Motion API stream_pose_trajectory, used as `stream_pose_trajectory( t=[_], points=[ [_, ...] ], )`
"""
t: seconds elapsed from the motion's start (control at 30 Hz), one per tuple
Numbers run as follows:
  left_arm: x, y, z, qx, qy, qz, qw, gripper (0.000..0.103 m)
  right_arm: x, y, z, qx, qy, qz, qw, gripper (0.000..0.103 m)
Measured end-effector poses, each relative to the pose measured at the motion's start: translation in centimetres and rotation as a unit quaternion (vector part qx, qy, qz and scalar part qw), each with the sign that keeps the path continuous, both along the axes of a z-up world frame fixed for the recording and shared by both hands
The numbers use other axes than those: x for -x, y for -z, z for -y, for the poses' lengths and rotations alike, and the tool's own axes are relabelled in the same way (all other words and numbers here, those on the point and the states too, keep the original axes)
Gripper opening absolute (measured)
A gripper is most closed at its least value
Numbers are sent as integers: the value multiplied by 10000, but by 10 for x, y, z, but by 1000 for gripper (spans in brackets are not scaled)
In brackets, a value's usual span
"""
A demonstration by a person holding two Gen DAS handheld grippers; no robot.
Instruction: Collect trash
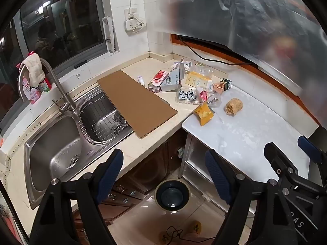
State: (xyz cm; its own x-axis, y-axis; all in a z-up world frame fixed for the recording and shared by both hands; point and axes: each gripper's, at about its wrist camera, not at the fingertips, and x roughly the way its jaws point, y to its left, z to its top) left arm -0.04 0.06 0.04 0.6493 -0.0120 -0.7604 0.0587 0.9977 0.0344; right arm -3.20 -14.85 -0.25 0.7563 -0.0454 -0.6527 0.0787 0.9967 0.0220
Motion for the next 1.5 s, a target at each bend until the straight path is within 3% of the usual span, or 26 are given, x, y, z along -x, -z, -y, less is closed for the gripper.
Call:
stream_pose_trajectory(
  t=[0.8,1.5],
  points=[
    [-3,7,7,160,66,-179,9997,77,4,4,2,-32,-10,-17,10000,89],
    [10,0,-8,320,49,54,9995,77,10,4,-4,-112,-21,-28,9999,89]
  ],
)
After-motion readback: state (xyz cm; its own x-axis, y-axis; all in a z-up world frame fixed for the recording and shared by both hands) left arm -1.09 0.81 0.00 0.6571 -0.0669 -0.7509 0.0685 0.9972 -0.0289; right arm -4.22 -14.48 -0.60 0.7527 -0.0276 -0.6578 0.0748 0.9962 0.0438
